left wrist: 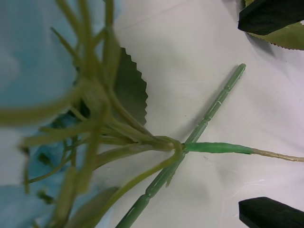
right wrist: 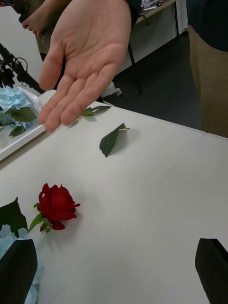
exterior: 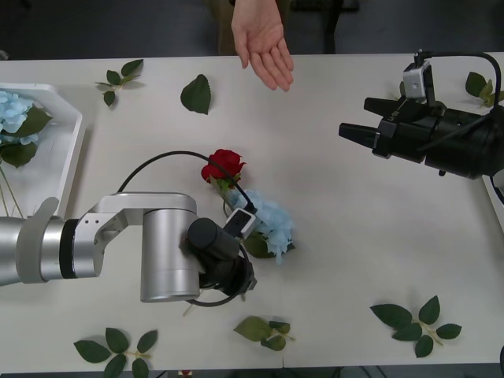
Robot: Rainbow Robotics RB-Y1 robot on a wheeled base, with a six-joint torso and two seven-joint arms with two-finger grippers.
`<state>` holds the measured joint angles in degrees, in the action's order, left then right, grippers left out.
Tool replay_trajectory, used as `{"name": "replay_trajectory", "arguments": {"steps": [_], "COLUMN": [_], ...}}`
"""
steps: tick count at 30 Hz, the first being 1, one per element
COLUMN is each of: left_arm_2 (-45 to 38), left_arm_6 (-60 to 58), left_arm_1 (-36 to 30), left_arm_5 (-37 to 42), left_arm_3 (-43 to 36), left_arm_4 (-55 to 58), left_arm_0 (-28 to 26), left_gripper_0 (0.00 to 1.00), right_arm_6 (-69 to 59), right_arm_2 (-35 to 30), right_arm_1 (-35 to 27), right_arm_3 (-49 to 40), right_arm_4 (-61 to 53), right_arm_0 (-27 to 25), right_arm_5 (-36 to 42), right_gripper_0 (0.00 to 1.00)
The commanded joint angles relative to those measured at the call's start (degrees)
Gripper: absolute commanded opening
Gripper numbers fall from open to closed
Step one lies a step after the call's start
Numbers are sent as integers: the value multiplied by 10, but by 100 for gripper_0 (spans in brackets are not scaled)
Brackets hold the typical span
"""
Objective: Place the red flowers into the right box and the blue flowers into the left box. If a person shows an open palm, hand one flower to the person first, then continue sorting.
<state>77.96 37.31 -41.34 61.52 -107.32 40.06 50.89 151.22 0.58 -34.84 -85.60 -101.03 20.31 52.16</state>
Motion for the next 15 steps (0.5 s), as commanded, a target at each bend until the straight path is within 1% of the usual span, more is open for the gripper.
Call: {"name": "replay_trajectory", "arguments": {"steps": [1, 5, 6, 7, 8, 9, 10, 11, 15], "left_arm_2": [11, 14, 16, 17, 19, 20, 22, 23, 22], "left_arm_6": [-27, -26, -26, -26, -25, -26, -26, -25, -23], "left_arm_1": [11, 13, 14, 15, 17, 18, 21, 21, 29], "left_arm_5": [-7, -8, -9, -10, -14, -18, -23, -28, -38], "left_arm_3": [-4, 6, 10, 12, 19, 24, 31, 35, 51], "left_arm_4": [-10, -12, -14, -15, -16, -16, -14, -14, -17], "left_arm_0": [-5, -5, -5, -5, -5, -5, -5, -5, -5], "left_gripper_0": [100, 100, 96, 90, 68, 41, 9, 0, 0], "right_arm_6": [14, 13, 14, 14, 14, 14, 14, 14, 14], "right_arm_2": [5, 5, 6, 5, 5, 5, 5, 5, 5], "right_arm_1": [13, 13, 13, 13, 13, 13, 13, 13, 13], "right_arm_3": [-7, -7, -7, -7, -7, -7, -7, -7, -7], "right_arm_4": [-4, 4, 5, 7, 9, 9, 9, 9, 9], "right_arm_0": [-3, -4, -3, -3, -3, -3, -3, -3, -4], "right_arm_5": [-5, -6, -7, -7, -7, -7, -7, -7, -7], "right_gripper_0": [97, 97, 97, 97, 97, 97, 97, 97, 97]}}
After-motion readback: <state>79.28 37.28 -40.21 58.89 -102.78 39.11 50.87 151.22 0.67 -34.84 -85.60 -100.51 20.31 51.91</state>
